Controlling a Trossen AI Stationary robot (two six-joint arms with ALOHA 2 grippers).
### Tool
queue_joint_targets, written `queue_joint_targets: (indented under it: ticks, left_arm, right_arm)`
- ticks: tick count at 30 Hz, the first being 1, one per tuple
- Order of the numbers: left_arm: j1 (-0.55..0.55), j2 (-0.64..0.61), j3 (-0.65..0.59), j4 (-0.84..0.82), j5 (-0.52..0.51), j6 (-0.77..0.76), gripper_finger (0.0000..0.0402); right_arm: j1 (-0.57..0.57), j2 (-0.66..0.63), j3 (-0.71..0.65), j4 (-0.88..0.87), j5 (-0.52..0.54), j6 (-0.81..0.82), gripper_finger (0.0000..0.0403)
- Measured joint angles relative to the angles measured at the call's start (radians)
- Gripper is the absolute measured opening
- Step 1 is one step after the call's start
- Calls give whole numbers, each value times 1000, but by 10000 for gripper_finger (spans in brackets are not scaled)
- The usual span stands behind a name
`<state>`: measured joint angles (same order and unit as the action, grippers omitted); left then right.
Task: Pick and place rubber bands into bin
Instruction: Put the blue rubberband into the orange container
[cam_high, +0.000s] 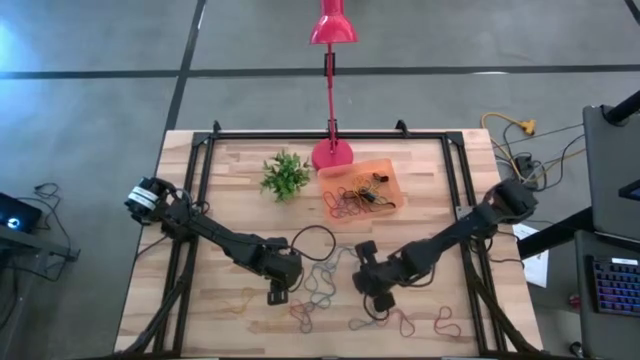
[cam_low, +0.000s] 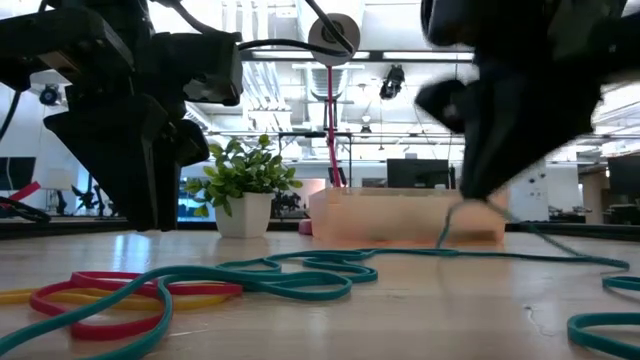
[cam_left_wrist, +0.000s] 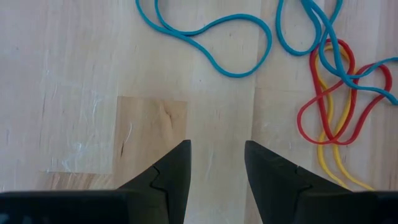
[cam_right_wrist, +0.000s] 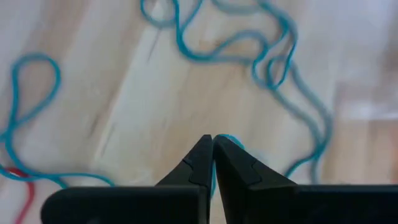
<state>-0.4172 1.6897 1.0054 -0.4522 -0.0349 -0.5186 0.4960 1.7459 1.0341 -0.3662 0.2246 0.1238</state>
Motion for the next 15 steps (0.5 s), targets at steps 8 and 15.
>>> queue_joint_targets:
  ticks: [8,15]
  left_arm:
    - [0,0,0,0,0,0,134]
    - [0,0,0,1,0,0,134]
  right_arm:
    - [40,-8,148,-264,277,-3,8]
    - [55,-8,217,-400,461,23,8]
